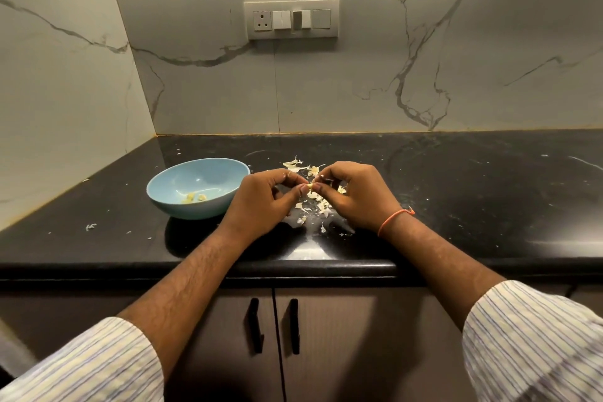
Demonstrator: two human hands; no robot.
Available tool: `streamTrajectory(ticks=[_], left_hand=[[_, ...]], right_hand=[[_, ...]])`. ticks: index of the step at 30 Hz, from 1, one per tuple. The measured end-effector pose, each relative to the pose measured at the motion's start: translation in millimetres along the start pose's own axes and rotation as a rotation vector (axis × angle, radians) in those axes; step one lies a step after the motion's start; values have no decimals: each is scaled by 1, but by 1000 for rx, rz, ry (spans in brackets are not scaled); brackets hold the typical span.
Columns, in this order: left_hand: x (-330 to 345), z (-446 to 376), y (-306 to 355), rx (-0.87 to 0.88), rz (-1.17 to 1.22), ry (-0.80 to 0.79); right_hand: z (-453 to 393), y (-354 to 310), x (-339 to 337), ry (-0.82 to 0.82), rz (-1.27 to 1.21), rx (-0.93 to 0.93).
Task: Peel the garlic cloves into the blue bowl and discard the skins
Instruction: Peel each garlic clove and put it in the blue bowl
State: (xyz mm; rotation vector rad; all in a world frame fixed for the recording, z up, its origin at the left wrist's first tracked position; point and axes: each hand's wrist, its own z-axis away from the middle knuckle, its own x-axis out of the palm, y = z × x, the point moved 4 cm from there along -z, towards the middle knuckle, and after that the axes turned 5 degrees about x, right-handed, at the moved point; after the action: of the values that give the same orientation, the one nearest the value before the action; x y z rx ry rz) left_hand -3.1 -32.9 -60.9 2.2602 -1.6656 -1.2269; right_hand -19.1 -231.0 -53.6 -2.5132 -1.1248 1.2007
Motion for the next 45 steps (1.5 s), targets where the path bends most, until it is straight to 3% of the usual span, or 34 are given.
streamTrajectory(ticks=[8,14,21,26,31,38,41,45], left_hand=[[-29,-4,31,60,44,162],[-81,-13,41,-171,311,114],[-129,5,38,-383,436,160],[-148,16,27,-426,328,185],[-155,21,19,-418,336,244],[-131,17,9,-595,914,250],[-127,16,8,-604,937,250],[-135,16,0,-592,855,250]], right_hand=[[-26,-30,-17,-134,-478,212],[-41,-67,-1,-229,-959,417],[-53,-109,43,-297,-1192,528],[-62,-122,60,-194,-989,556],[-64,-136,56,-118,-690,388],[-57,-135,56,-178,-1044,566],[-55,-134,54,-199,-1096,623],[-55,-129,46,-163,-949,629]])
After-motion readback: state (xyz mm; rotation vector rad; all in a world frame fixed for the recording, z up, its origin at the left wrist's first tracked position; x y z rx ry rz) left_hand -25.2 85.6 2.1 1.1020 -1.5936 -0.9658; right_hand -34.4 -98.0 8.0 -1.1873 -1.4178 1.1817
